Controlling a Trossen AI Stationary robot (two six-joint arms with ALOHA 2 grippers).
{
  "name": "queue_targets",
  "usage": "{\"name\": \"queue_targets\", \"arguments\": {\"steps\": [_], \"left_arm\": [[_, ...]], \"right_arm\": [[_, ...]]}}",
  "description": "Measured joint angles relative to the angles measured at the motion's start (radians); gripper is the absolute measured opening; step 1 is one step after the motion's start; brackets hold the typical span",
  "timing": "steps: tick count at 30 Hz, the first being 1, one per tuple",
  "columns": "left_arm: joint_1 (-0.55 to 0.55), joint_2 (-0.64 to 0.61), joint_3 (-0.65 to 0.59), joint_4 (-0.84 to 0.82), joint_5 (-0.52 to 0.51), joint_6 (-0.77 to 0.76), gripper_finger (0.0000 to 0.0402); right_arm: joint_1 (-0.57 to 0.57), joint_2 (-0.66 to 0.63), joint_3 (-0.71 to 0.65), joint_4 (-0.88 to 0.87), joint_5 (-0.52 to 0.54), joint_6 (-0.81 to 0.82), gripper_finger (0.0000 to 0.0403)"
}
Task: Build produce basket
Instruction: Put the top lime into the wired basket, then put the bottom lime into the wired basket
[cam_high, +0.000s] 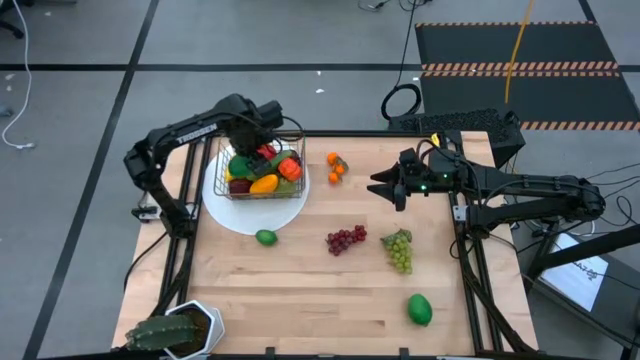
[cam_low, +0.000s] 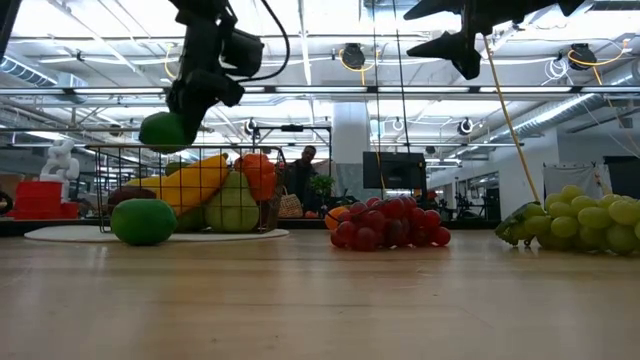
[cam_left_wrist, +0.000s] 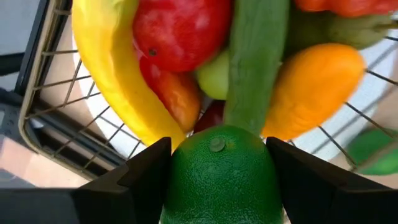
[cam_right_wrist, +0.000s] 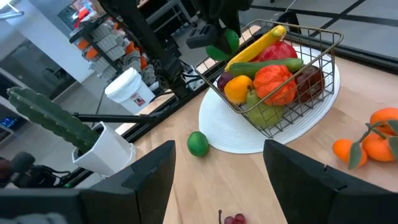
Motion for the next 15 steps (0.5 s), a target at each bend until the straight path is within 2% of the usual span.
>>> {"name": "queue_targets", "arguments": {"steps": [8, 13, 15], "left_arm": [[0.009, 0.023, -0.011, -0.009, -0.01, -0.051, 0.0255], [0.011, 0.024, -0.071, -0.009, -0.011, -0.051, 0.0293], [0.01, 0.024, -0.084, -0.015, -0.01, -0.058, 0.0312]], "right_arm": [[0.0, 0.0, 0.0, 0.0, 0.0, 0.022, 0.0237], [0.0, 0.0, 0.0, 0.002, -0.002, 0.035, 0.0237], [0.004, 0.0, 0.0, 0.02, -0.005, 0.097, 0.0237]]}}
